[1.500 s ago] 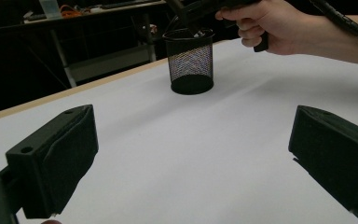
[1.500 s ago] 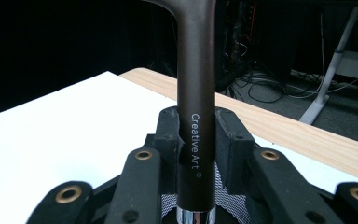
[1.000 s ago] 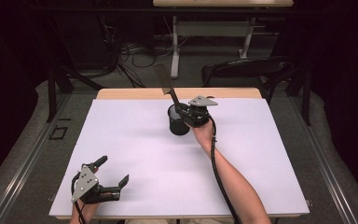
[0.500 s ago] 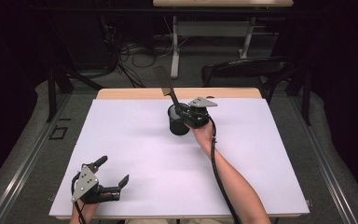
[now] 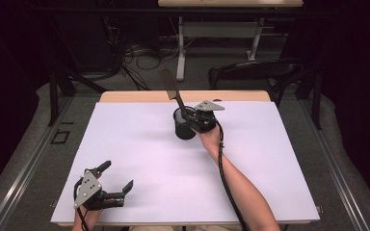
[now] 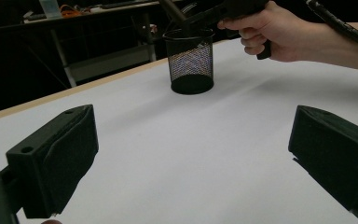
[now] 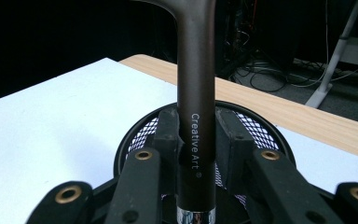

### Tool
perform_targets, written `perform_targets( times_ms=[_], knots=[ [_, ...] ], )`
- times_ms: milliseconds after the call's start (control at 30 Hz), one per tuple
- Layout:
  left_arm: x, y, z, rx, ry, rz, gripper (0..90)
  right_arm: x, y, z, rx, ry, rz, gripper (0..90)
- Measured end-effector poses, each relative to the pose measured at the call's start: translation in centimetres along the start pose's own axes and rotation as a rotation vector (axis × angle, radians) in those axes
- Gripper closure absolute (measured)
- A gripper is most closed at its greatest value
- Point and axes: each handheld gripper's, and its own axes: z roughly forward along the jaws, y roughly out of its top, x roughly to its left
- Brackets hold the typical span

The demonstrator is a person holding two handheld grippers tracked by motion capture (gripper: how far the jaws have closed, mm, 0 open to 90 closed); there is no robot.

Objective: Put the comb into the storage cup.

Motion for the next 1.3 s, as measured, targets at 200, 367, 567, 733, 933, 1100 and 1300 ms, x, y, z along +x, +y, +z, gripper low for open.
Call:
perform_targets(
  times_ms=[200,367,567,733,933,1100,1300],
  knots=[
    [0.0,0.0,0.0,0.0,0.0,0.0,1.5,0.0,-0.1,-0.2,0.003,-0.003,-0.003,72.6],
    [0.0,0.0,0.0,0.0,-0.001,0.003,1.5,0.0,-0.1,-0.3,0.011,-0.005,-0.006,71.7],
    [0.0,0.0,0.0,0.001,-0.003,0.002,1.5,0.3,0.1,-1.1,0.007,0.011,-0.027,55.0],
    [-0.1,0.0,0.0,0.001,-0.003,0.003,1.5,0.4,0.7,-2.0,0.0,0.029,-0.027,36.0],
    [-0.1,0.0,0.0,0.002,-0.001,0.002,1.5,0.4,1.2,-3.0,0.021,0.049,-0.033,23.7],
    [-0.1,0.0,0.1,0.004,-0.001,0.007,1.4,0.4,1.5,-3.8,0.042,0.064,-0.041,19.5],
    [-0.1,0.0,0.1,0.004,-0.003,0.007,1.4,0.5,1.7,-4.6,0.06,0.083,-0.048,16.5]
  ],
)
